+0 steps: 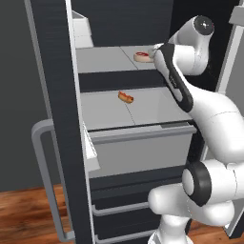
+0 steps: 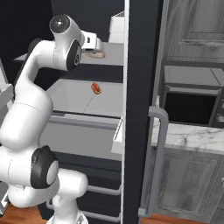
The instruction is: Take the steak from the fridge and place it on the digital scale on the counter by the fridge. Wait a few seconds for a reading, then move it to the plate on the dining counter.
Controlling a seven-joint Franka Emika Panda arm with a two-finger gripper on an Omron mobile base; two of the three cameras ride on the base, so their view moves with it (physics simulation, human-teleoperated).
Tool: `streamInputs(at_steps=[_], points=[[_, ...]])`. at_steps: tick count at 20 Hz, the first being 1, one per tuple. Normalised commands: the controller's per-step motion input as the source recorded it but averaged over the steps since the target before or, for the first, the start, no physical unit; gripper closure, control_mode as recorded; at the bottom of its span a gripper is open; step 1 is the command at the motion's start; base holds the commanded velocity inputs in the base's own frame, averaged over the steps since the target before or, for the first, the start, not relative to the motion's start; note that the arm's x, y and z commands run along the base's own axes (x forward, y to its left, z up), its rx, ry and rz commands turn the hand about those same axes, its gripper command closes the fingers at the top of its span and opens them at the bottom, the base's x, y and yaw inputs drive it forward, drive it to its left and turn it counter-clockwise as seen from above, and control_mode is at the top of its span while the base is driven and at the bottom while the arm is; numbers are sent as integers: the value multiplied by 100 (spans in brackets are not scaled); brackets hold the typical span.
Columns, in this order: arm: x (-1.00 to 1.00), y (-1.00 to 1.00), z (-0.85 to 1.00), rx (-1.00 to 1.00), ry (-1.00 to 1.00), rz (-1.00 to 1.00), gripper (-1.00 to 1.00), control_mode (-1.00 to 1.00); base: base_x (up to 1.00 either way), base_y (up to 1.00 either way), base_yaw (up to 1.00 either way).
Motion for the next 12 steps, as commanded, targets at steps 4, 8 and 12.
streamInputs(at_steps=[4,8,12], points=[[54,-13,-19,0,2,3,-100,-100,0,0,0],[41,-1,-27,0,1,9,-100,-100,0,0,0],[41,0,-18,0,0,10,-100,-100,0,0,0]])
